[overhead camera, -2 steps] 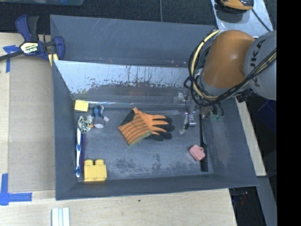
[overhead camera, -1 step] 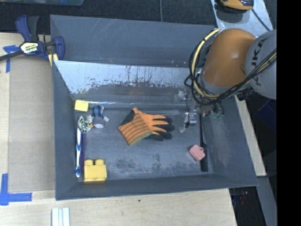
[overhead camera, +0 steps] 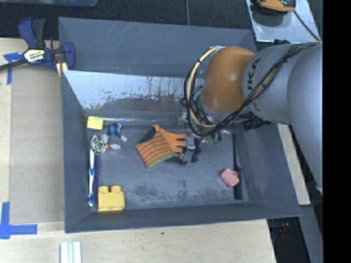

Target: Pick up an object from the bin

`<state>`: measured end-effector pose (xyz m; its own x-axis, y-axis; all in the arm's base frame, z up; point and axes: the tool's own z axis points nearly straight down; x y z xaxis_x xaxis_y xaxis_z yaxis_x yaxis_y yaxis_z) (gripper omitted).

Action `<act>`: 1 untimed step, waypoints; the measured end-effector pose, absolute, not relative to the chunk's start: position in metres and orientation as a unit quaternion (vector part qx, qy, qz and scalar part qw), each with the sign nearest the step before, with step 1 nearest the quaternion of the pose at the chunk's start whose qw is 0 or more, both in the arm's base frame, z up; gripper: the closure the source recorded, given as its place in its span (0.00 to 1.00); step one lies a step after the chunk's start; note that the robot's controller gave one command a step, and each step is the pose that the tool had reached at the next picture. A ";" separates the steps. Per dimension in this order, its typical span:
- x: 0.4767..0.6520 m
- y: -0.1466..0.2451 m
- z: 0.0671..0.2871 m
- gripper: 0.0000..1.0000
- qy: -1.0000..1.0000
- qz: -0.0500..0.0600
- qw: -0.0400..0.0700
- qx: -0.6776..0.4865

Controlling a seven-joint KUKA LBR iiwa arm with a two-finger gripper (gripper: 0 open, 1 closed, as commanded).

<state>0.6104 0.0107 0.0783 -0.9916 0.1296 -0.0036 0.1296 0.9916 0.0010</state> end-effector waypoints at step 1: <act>0.611 0.026 0.114 0.00 0.999 -0.001 0.003 0.035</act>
Offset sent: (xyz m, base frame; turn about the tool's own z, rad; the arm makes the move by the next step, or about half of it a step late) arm -0.0016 0.0107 -0.0080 0.0028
